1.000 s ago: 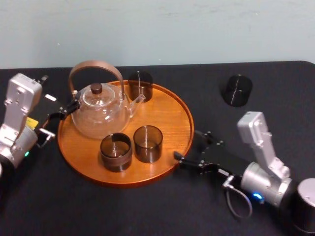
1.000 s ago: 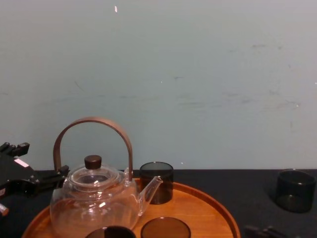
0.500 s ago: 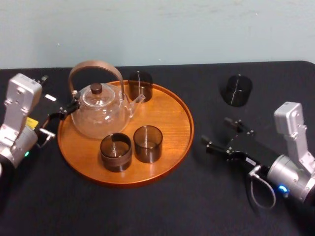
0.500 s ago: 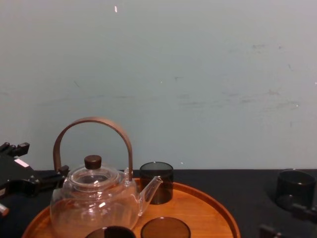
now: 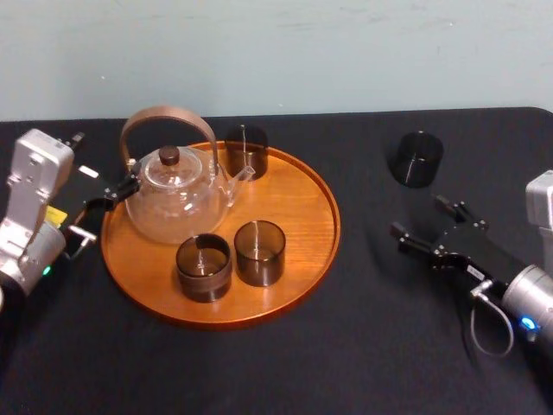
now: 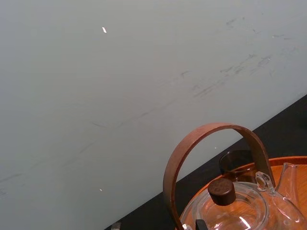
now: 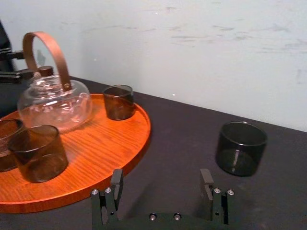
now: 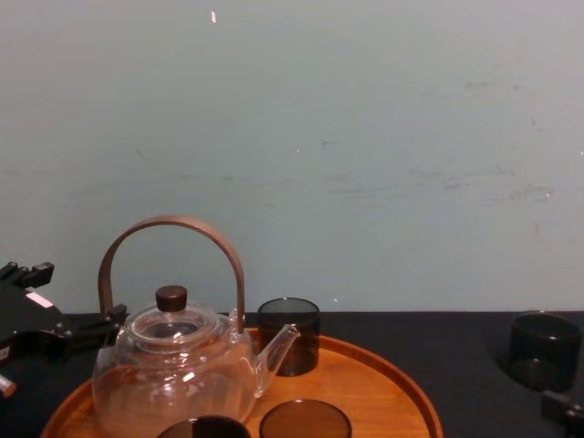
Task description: Pick up the glass from the table and place it on the tray.
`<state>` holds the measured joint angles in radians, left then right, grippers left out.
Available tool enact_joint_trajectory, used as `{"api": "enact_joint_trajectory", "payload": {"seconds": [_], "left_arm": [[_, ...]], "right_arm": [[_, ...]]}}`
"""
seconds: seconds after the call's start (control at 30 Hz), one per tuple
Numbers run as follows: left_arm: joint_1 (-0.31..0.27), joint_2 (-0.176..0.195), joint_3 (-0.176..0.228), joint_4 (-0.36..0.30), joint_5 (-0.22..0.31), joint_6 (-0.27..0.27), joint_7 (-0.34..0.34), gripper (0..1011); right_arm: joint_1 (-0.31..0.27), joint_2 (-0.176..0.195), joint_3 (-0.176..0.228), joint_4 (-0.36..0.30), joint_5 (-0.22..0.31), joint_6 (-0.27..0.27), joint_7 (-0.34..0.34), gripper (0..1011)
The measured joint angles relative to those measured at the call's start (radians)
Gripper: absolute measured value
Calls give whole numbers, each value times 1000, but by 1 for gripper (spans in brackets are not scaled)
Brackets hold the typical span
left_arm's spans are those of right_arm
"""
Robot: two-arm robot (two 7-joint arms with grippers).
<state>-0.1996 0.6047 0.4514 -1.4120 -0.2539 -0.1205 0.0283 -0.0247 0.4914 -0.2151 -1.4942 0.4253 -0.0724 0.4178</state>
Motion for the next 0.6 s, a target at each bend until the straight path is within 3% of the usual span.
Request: {"api": "enact_joint_trajectory", "payload": {"seconds": [0.6], "left_arm": [[0,0,0,0,0,0,0,1010]], "right_arm": [[-5,-6,63,41,25,-2,-7,1002]]}}
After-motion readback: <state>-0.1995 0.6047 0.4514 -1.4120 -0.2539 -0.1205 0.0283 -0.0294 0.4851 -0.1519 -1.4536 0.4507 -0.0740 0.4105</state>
